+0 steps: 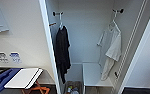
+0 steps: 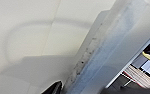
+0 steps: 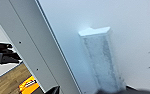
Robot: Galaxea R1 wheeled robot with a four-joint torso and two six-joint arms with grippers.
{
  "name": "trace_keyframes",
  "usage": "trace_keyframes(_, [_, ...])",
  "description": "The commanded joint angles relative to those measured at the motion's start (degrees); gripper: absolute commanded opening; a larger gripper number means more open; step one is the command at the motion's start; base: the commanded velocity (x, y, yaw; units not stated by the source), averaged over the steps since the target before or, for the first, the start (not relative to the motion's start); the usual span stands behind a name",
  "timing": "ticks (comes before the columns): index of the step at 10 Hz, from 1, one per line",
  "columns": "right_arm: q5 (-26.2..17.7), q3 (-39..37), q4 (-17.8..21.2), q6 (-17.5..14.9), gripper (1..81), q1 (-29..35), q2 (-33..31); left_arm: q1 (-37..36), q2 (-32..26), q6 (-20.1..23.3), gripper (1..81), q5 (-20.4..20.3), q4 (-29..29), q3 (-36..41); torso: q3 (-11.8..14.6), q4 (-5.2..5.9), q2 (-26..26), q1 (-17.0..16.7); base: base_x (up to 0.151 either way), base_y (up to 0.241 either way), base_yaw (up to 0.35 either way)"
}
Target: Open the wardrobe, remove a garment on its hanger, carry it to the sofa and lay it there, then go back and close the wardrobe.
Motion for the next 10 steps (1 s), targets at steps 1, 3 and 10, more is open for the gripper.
trace_keyframes(1, [-20.14,9.14,-3.88,4.29,81.1,-4.89,1.49,0.75,0.61,-1.98,81.1,9.84,2.43,10.51,0.0,0.0,-0.01,0.0,0.0,0.0,0.0])
trace_keyframes(3, [-20.14,9.14,-3.88,4.29,81.1,-5.07,1.49,0.66,0.78,-1.98,81.1,9.84,2.43,10.51,0.02,0.0,-0.01,0.0,-0.069,0.0,0.0])
trace_keyframes(10, [-20.14,8.43,-3.88,4.29,81.1,-5.94,0.52,1.19,0.09,-1.98,81.1,9.76,2.43,10.34,0.02,0.05,-0.08,-0.11,-0.034,0.0,0.0])
